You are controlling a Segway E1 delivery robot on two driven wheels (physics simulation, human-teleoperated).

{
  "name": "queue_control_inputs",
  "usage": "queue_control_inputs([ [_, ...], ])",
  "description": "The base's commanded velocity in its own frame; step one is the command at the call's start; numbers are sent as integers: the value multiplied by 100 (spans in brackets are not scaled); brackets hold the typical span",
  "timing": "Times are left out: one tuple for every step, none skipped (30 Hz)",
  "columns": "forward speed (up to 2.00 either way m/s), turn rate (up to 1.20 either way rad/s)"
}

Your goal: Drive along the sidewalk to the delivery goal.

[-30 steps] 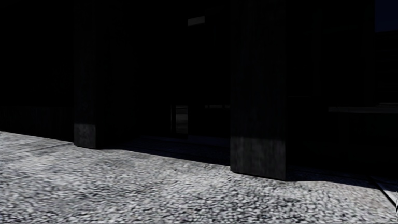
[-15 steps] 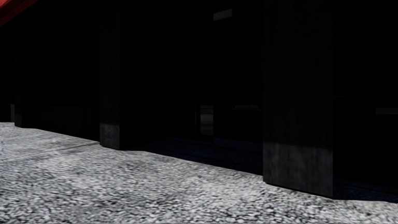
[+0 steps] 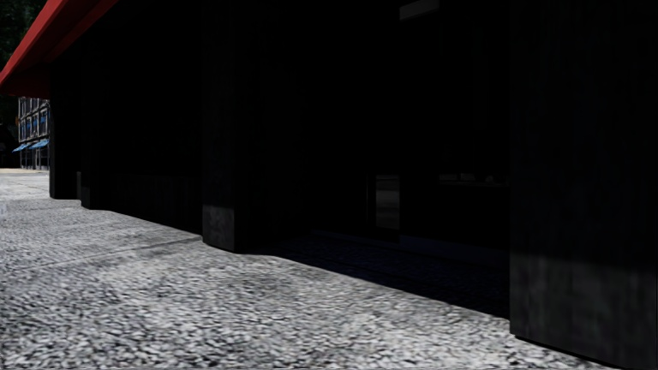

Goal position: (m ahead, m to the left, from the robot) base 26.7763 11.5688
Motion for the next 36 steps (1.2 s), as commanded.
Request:
queue_control_inputs([
  [71,39],
  [72,39],
  [73,39],
  [74,39],
  [74,39],
  [75,39],
  [76,39],
  [76,39],
  [76,39],
  [76,39],
  [76,39],
  [76,39],
  [76,39],
  [76,40],
  [76,40],
  [76,40],
  [76,40],
  [76,41],
  [76,42],
  [76,42],
  [76,43],
  [76,43],
  [76,44],
  [76,44],
  [76,44],
  [76,44],
  [76,44],
  [76,44],
  [76,44],
  [76,44],
  [76,44],
  [76,44],
  [76,44],
  [76,44],
  [76,44],
  [76,44],
])
